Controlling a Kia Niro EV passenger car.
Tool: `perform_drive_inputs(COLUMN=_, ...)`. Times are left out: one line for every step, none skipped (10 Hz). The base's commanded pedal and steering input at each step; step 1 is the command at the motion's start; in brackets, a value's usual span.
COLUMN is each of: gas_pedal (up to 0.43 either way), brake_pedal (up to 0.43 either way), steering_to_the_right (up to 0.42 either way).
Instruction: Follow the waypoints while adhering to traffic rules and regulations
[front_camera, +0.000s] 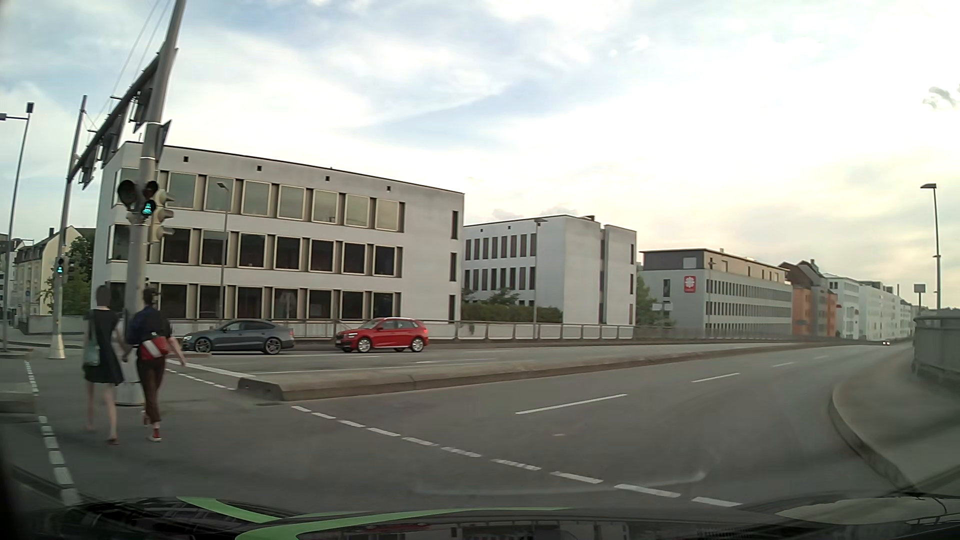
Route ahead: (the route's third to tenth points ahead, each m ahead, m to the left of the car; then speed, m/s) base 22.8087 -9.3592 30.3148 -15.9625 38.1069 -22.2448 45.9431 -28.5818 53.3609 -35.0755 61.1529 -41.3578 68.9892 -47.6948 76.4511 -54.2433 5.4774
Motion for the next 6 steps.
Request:
perform_drive_inputs(gas_pedal=0.287, brake_pedal=0.0, steering_to_the_right=0.299)
perform_drive_inputs(gas_pedal=0.287, brake_pedal=0.0, steering_to_the_right=0.281)
perform_drive_inputs(gas_pedal=0.287, brake_pedal=0.0, steering_to_the_right=0.263)
perform_drive_inputs(gas_pedal=0.287, brake_pedal=0.0, steering_to_the_right=0.251)
perform_drive_inputs(gas_pedal=0.287, brake_pedal=0.0, steering_to_the_right=0.245)
perform_drive_inputs(gas_pedal=0.287, brake_pedal=0.0, steering_to_the_right=0.244)
